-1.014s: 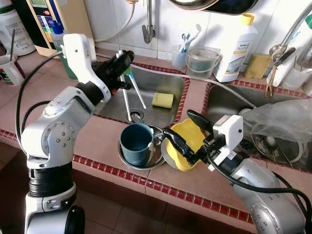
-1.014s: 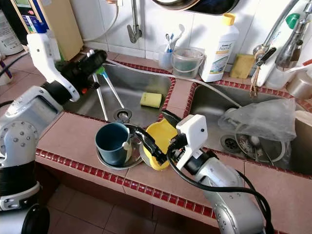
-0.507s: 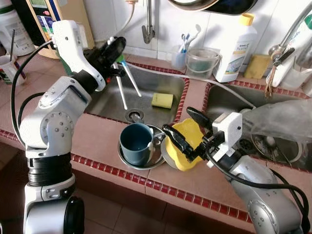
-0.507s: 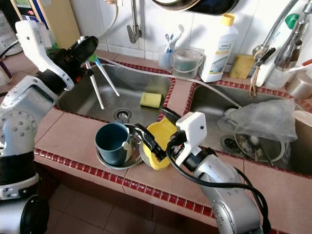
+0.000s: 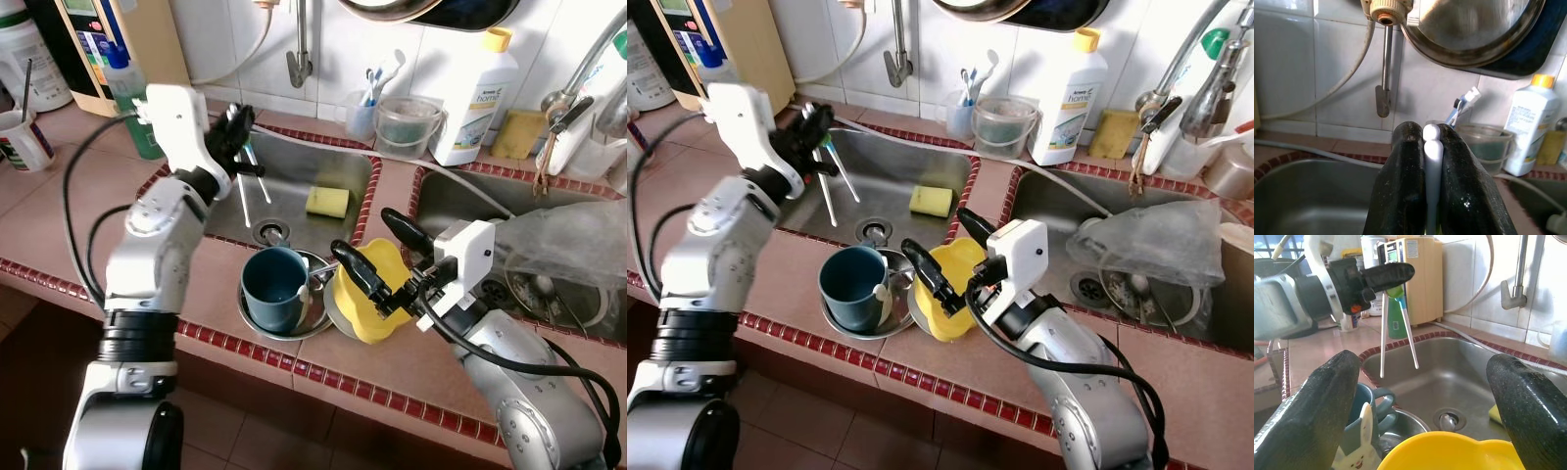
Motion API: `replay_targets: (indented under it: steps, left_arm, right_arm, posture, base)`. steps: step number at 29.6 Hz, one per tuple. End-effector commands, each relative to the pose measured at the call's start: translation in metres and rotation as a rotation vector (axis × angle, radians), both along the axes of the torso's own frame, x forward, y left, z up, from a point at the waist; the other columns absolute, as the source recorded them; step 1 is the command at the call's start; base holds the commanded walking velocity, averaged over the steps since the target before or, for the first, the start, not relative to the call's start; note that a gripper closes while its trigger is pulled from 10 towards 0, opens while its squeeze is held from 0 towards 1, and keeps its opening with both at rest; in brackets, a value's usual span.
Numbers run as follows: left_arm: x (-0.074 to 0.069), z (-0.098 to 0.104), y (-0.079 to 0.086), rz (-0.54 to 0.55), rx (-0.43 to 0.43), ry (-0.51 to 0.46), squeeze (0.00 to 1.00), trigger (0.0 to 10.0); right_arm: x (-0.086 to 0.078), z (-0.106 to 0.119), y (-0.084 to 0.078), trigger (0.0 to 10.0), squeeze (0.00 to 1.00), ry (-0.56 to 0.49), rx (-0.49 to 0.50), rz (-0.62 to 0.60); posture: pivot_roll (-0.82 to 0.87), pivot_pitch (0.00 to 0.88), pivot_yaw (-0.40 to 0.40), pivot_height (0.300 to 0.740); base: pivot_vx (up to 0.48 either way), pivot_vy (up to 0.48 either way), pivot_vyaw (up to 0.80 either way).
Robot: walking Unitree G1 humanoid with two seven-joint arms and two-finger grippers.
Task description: Kitchen organization
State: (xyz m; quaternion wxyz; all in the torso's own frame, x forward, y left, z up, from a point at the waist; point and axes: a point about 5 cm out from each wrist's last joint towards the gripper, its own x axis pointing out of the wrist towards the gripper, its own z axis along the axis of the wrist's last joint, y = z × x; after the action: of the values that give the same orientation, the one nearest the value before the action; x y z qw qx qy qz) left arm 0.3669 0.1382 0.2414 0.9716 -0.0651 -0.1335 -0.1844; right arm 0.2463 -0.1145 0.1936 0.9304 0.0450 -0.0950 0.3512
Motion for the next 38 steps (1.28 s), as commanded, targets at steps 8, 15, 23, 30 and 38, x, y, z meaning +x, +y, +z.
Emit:
replay_targets:
  steps: [8, 15, 23, 30, 38]
  left_arm:
    - [0.010, -0.028, -0.016, -0.052, 0.052, 0.002, 0.00, 10.0]
    - [0.016, -0.036, -0.024, -0.090, 0.068, -0.003, 0.00, 10.0]
    - [0.020, -0.038, -0.036, -0.156, 0.072, 0.000, 0.00, 10.0]
    - [0.023, -0.034, -0.042, -0.211, 0.093, -0.018, 0.00, 10.0]
    - [0.026, -0.030, -0.045, -0.275, 0.113, -0.013, 0.00, 10.0]
  right_arm:
    - [-0.015, 0.004, -0.002, 10.0, 0.00, 0.005, 0.022, -0.012]
    - [-0.023, 0.006, -0.002, 10.0, 0.00, 0.016, 0.032, -0.019]
    - [-0.034, 0.006, -0.004, 10.0, 0.00, 0.033, 0.038, -0.048]
    - [-0.044, 0.008, -0.005, 10.0, 0.00, 0.044, 0.054, -0.078]
    - [-0.053, 0.011, -0.010, 10.0, 0.00, 0.053, 0.077, -0.127]
  posture:
    - [-0.19, 0.084, 0.037, 0.740]
    - [-0.22, 0.099, 0.049, 0.740]
    - [-0.26, 0.120, 0.075, 0.740]
    - [-0.29, 0.148, 0.097, 0.740]
    - [-0.31, 0.183, 0.118, 0.740]
  base:
    - [0.000, 0.000, 0.00]
    - [0.000, 0.000, 0.00]
    - [0.000, 0.000, 0.00]
    - [0.000, 0.000, 0.00]
    - [0.000, 0.000, 0.00]
